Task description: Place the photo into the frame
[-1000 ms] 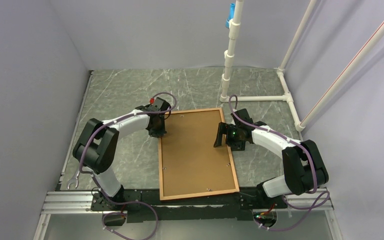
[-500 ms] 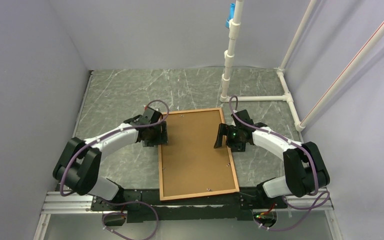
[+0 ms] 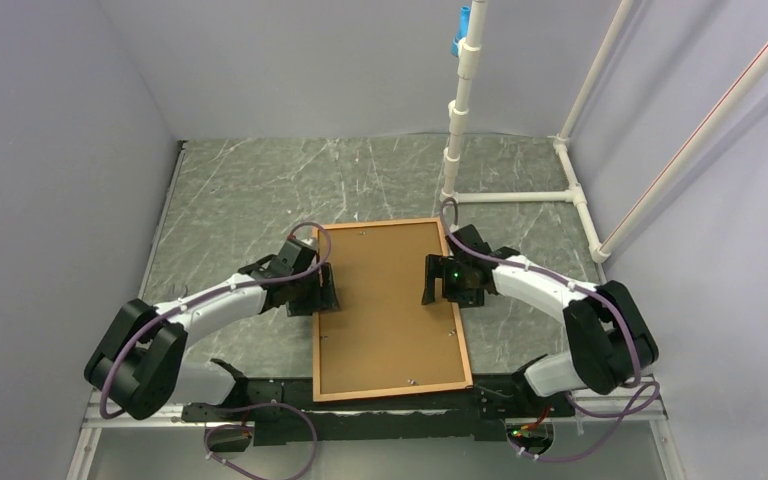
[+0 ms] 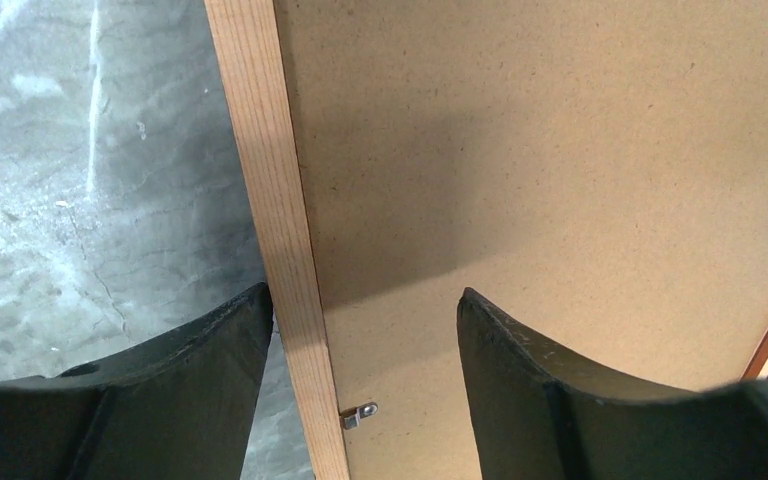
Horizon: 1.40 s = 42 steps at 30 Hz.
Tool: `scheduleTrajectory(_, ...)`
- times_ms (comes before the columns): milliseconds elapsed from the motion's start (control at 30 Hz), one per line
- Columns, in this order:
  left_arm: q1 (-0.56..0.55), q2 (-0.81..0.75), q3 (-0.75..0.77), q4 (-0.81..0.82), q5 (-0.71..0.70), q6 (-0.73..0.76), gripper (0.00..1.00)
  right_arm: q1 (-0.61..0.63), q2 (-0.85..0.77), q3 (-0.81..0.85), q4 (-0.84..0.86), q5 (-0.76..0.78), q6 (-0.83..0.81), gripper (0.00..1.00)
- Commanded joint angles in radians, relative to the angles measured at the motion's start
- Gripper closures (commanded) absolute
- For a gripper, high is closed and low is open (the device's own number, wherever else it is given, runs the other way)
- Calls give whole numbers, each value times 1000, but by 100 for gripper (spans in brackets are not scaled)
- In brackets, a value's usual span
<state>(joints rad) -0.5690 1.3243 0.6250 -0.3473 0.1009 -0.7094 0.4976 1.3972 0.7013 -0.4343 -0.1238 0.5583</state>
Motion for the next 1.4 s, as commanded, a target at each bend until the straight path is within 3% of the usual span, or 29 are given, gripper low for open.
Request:
scheduleTrajectory(0,-43,-47,-51,26,82,-81,30,50,98,96,13,-39,26,8)
scheduleTrajectory(367,-308,-213,-165,78,-47,-379,32,113,450,574,-97,8,-89,8)
scheduleTrajectory(600,-457,-140,-41,0,-120,-408,29,186,510,736,-170,166,-116,1)
scheduleTrajectory(867,-516,-71,30,-44,-158,-426,27,181,323,642,-275,388,-72,0)
scheduleTrajectory(1067,-544,-56,50,-33,-178,-428,26,145,143,486,-209,350,-67,0)
scheduleTrajectory(1167,-554,-51,70,-64,-184,-433,26,139,127,514,-313,384,-44,0)
scheduleTrajectory(1367,-560,-168,117,-225,-281,-437,26,139,-145,210,-323,256,94,0)
